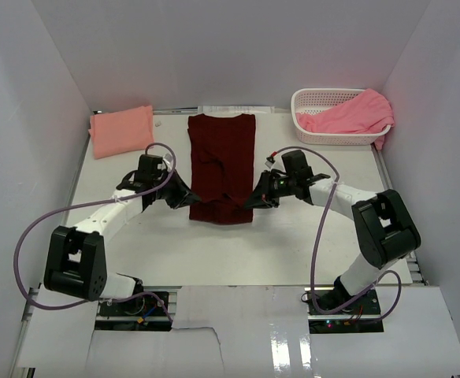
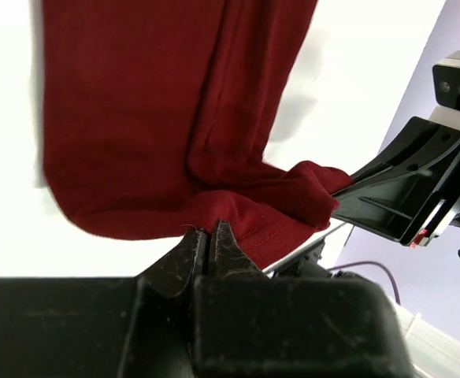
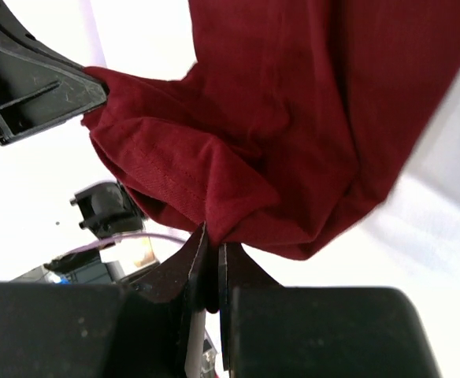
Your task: Fold and stack the t-shirts
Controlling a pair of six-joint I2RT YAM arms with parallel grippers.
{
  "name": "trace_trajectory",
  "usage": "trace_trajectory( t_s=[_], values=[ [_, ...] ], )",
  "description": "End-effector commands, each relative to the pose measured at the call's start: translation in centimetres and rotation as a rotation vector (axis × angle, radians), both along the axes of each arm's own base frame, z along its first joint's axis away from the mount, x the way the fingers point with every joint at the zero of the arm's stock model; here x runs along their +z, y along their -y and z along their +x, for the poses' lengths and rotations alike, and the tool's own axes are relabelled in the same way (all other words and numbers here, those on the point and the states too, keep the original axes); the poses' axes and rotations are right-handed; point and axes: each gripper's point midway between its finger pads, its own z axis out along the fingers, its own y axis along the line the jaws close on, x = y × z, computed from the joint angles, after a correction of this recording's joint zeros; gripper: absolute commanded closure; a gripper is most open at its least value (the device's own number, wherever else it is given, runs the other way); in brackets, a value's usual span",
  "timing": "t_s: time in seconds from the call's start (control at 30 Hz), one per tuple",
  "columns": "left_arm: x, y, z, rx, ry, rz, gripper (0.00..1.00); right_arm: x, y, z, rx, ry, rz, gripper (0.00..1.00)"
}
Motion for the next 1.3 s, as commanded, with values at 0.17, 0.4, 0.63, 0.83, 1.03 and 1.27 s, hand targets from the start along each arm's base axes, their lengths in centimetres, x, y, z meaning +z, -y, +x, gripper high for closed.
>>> trace_trajectory(
  t_s=[0.17, 0.4, 0.63, 0.83, 1.03, 1.27],
  values=[
    [2.3, 0.1, 5.0, 0.001, 0.088, 0.025, 1.00, 2.6, -0.5, 5.0, 0.011, 0.075, -0.003, 0.92],
    [2.6, 0.1, 7.6, 0.012, 0.104, 0.036, 1.00, 3.7, -0.8, 8.1, 0.006, 0.111, -0.008, 0.92],
    [3.0, -0.6, 10.3, 0.034, 0.126, 0.043, 1.00, 3.5, -0.5, 10.4, -0.007, 0.114, -0.022, 0.92],
    [3.8, -0.5, 12.4, 0.035, 0.156, 0.043, 1.00, 3.5, -0.5, 11.7, -0.009, 0.120, -0.029, 0.92],
    [4.4, -0.1, 13.9, 0.026, 0.176, 0.032, 1.00, 4.6, -0.6, 13.2, -0.014, 0.146, -0.029, 0.92],
    [5.0, -0.1, 15.4, 0.034, 0.199, 0.037, 1.00, 5.3, -0.8, 14.9, -0.023, 0.163, -0.030, 0.92]
  ],
)
